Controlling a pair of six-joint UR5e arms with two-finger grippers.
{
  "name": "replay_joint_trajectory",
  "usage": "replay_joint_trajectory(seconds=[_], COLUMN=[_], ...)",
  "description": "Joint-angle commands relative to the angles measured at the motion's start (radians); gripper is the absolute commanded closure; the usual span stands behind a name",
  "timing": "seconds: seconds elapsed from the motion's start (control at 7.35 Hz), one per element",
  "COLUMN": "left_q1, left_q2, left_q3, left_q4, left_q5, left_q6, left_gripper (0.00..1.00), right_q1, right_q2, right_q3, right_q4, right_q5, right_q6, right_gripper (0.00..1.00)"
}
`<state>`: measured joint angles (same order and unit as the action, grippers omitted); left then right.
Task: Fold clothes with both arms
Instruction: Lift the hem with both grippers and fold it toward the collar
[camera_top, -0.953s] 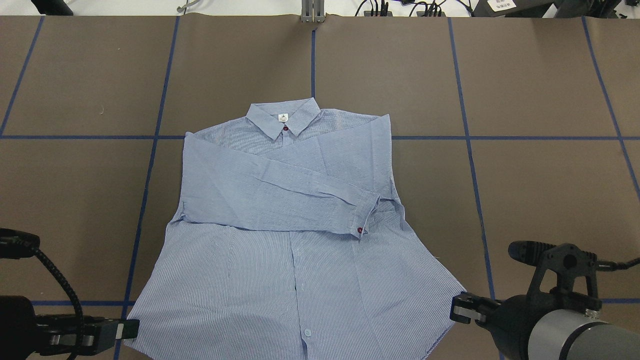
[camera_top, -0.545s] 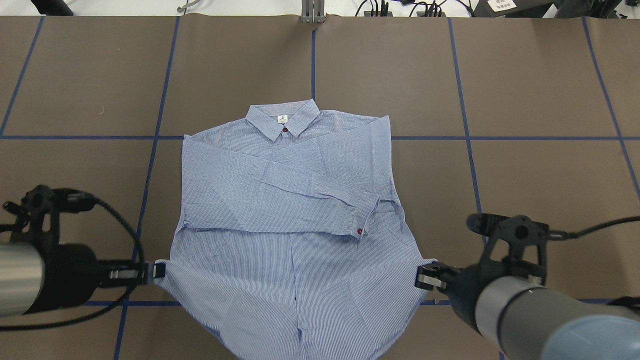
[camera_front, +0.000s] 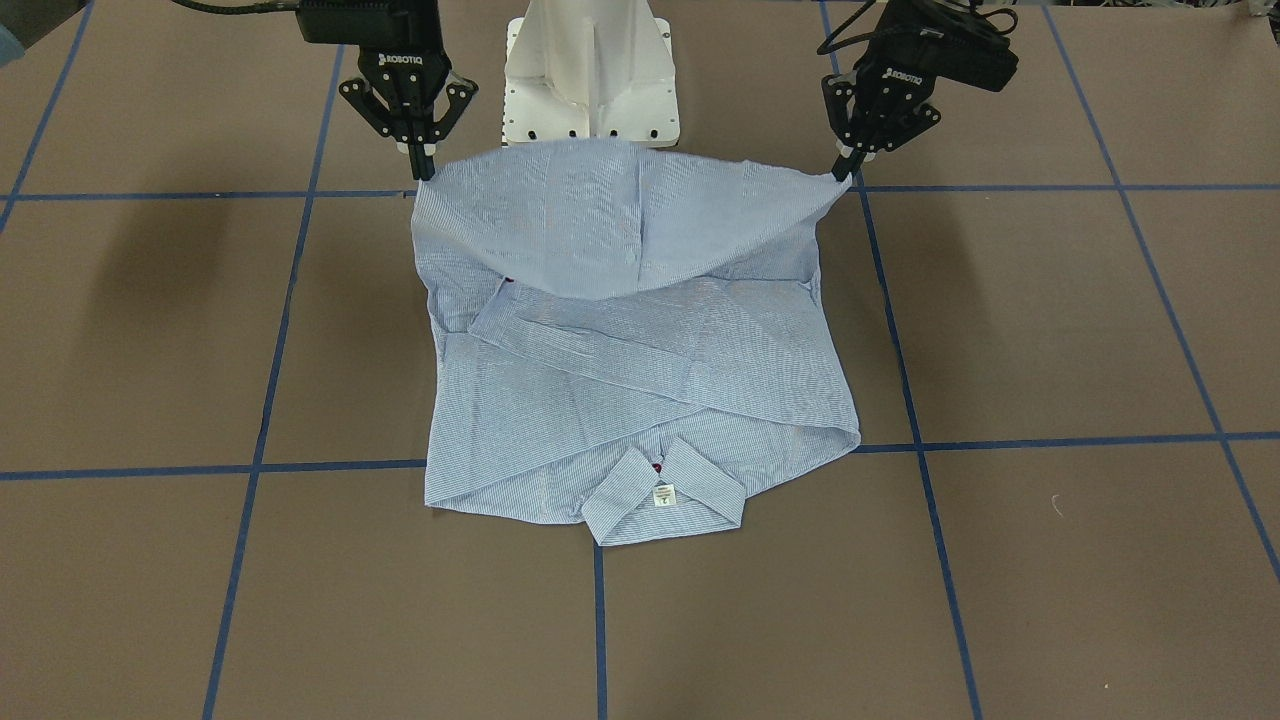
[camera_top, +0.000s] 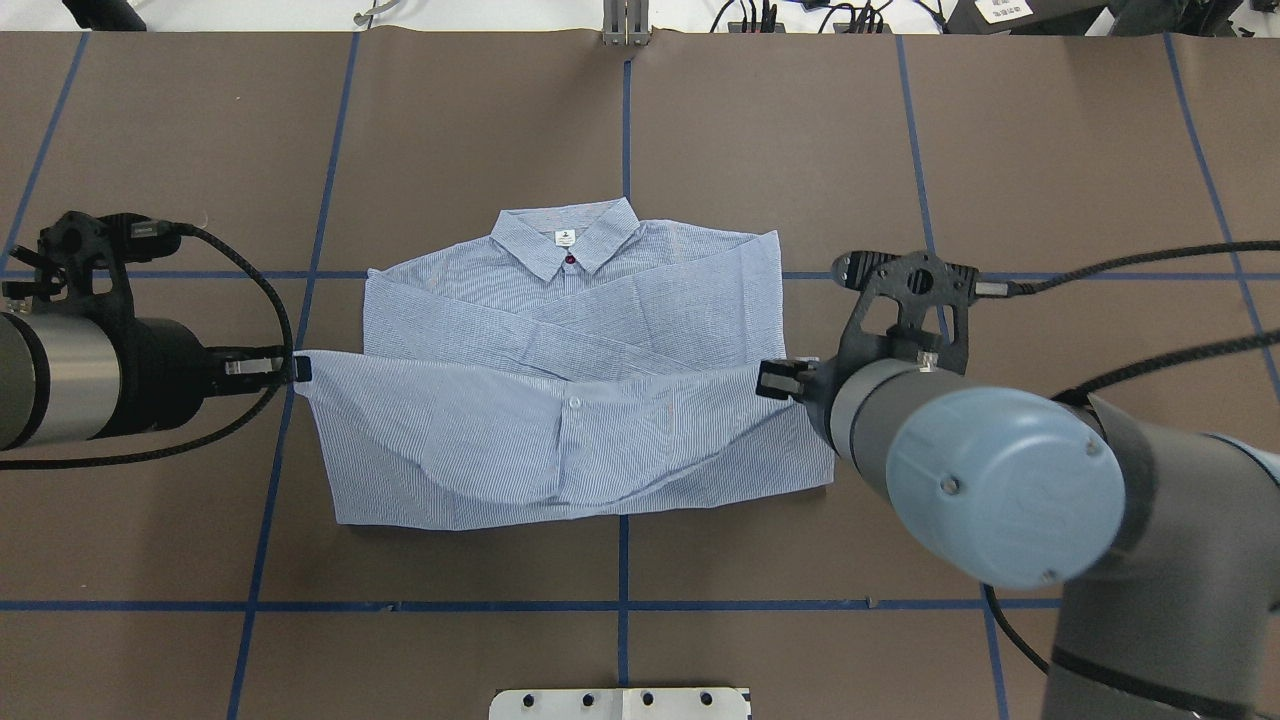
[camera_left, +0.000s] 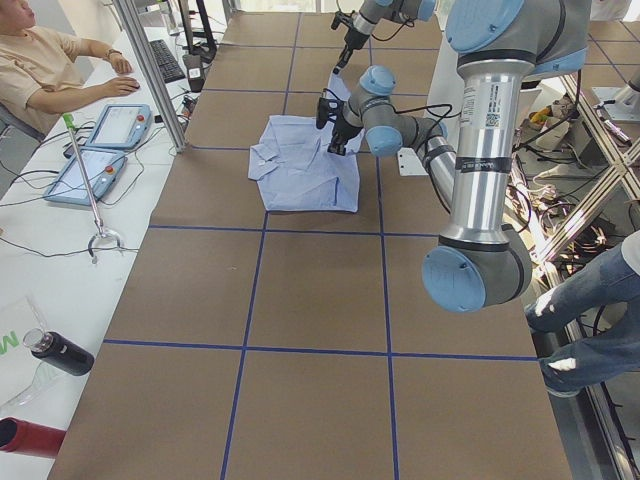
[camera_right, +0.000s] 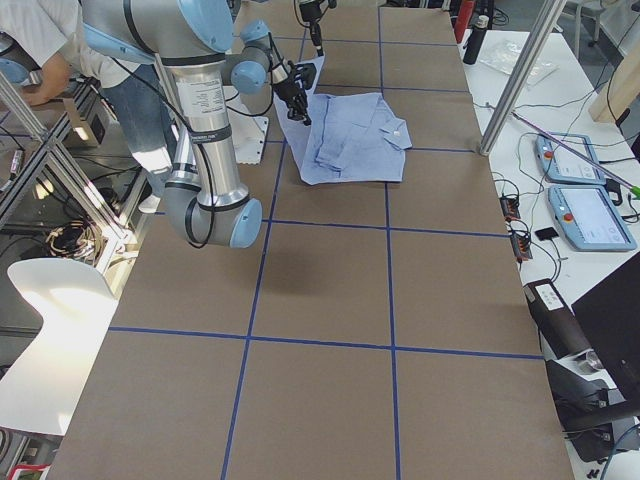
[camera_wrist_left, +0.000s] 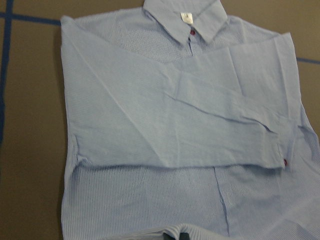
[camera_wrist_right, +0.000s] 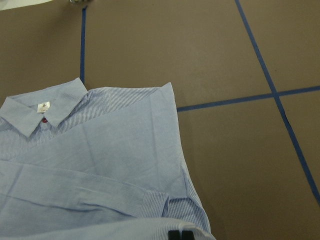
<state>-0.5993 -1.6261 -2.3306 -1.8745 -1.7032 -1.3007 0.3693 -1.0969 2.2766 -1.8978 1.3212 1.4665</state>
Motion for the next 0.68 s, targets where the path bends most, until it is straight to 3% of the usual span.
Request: replay_joint_trajectory(seconds=[0.0,0.14,0.27,0.41,0.54], left_q1=[-0.019,-0.025,-0.03,-0.031,-0.046], left_q2=[-0.029,-0.134,-0.259,-0.312,-0.313], left_q3=[0.058,0.211,0.365,0.44,0.445], left_q4=[0.002,0.0,-0.005,-0.011,-0.015], left_q5=[0.09,0.115,0.144,0.137,0.122], left_q6=[0.009,0.014,0.018,0.093,0.188], left_gripper=[1.0,1.0,1.0,1.0,1.0], right_q1=[0.161,0.209,0.22,0.22,0.22], right_q2=[0.051,0.051,0.054,0.086,0.115], right_q3=[-0.254,-0.341,-0.383,-0.413,-0.472], right_q4=[0.229,0.331,0.347,0.345,0.347], right_q5=[0.083,0.125,0.127,0.128,0.165], right_q6=[-0.105,-0.153,-0.159,-0.164,-0.172], right_gripper=[1.0,1.0,1.0,1.0,1.0])
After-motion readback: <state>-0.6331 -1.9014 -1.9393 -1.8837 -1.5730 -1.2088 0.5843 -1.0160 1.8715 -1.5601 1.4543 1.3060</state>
